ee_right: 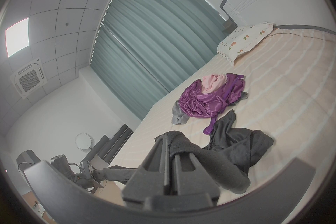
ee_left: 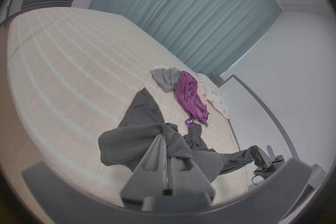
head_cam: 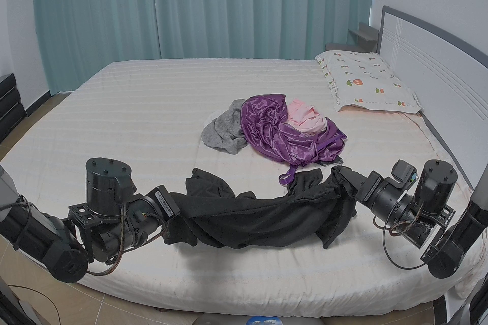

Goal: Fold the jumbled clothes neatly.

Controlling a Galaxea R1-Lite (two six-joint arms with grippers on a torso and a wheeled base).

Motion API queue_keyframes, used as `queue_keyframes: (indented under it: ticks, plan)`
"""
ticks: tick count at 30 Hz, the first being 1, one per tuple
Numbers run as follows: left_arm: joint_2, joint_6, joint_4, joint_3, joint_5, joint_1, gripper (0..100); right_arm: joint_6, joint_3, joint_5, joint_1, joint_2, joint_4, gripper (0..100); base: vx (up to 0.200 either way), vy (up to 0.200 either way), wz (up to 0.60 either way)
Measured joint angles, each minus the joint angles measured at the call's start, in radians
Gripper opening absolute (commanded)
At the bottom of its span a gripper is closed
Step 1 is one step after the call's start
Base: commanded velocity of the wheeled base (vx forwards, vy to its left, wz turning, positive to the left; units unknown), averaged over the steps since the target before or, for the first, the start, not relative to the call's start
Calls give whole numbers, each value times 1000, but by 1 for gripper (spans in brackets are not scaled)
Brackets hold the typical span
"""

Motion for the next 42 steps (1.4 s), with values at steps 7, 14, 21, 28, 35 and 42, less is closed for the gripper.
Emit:
queue_keyframes:
  ticks: [7,14,21,28,35,42]
  plan:
    - [7,-1,-4,13,-8,0,0,0,13,-2,6,3,-1,0,-29,0,0]
    - [6,-4,-6,12,-9,0,0,2,14,-4,9,6,0,0,0,0,0]
    - [3,-34,-6,9,-5,1,0,2,16,-5,10,6,-6,0,0,143,0]
    - [-1,-37,-6,5,-5,0,0,0,21,-9,21,1,-23,0,0,200,0]
    - [-7,-38,-6,-1,-4,2,0,-1,22,-20,23,1,-43,0,0,200,0]
    - [-9,-38,-6,-5,-4,2,0,0,21,-21,23,2,-50,0,0,200,0]
